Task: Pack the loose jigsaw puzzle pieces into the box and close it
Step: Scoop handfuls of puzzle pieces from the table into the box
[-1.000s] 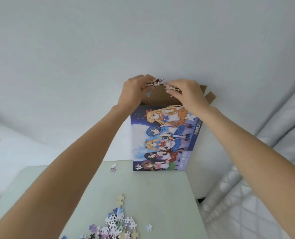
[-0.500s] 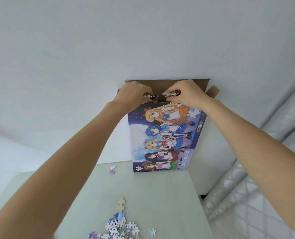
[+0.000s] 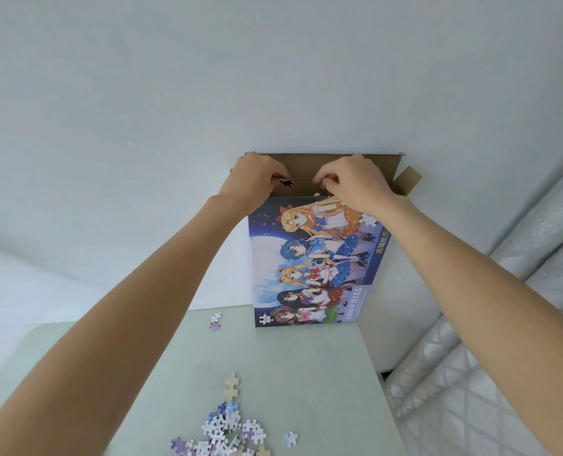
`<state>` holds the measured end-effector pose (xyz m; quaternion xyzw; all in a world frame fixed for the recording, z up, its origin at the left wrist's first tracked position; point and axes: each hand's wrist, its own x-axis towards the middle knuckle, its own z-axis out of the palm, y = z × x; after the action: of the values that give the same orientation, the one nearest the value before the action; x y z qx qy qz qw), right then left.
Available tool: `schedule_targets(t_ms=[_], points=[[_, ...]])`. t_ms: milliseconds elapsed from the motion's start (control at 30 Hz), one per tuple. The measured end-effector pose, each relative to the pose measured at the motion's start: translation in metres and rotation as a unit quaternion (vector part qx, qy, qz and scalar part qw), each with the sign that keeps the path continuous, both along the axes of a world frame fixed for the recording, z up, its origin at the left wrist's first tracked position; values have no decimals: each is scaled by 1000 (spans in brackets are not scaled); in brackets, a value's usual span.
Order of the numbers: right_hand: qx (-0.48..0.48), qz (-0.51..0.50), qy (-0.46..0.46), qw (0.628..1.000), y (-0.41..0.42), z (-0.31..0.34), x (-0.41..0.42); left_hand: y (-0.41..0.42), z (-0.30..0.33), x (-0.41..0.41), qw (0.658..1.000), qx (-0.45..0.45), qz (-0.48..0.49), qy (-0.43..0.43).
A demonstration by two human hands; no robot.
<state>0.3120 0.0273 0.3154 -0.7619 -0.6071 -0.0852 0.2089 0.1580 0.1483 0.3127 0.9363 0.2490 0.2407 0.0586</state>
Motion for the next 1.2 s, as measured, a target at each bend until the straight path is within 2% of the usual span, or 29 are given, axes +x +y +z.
schedule_targets(t_ms=[100, 200, 267, 400, 467, 533, 600, 700, 833, 933, 1033, 1200], points=[[16, -7, -13, 1000, -2, -5, -3, 0, -3, -1, 1000, -5, -4, 22], [71, 7, -11, 997, -12, -7, -10, -10, -2, -11, 1000, 14, -24, -8], [131, 28, -16, 991, -24, -10, -22, -20, -6, -26, 994, 67, -33, -74], [217, 78, -58, 971, -59, -36, -64, -49, -35, -77, 960, 179, -50, -208], [222, 85, -60, 969, -77, -64, -92, -69, -59, -109, 959, 164, -38, -229], [194, 89, -29, 977, -95, -103, -123, -93, -89, -145, 969, 112, -15, -221], [140, 90, 24, 986, -116, -144, -157, -117, -124, -183, 984, 33, 20, -175], [1, 84, 102, 991, -148, -197, -198, -147, -179, -233, 986, -121, 105, -36], [-237, 87, 177, 951, -171, -259, -237, -177, -241, -288, 924, -275, 198, 175], [-369, 27, 217, 903, -173, -292, -257, -193, -273, -316, 868, -343, 239, 269], [-407, 3, 234, 883, -171, -308, -274, -205, -292, -328, 827, -407, 222, 318], [-452, 98, 172, 870, -182, -313, -317, -234, -301, -328, 820, -389, 147, 394]])
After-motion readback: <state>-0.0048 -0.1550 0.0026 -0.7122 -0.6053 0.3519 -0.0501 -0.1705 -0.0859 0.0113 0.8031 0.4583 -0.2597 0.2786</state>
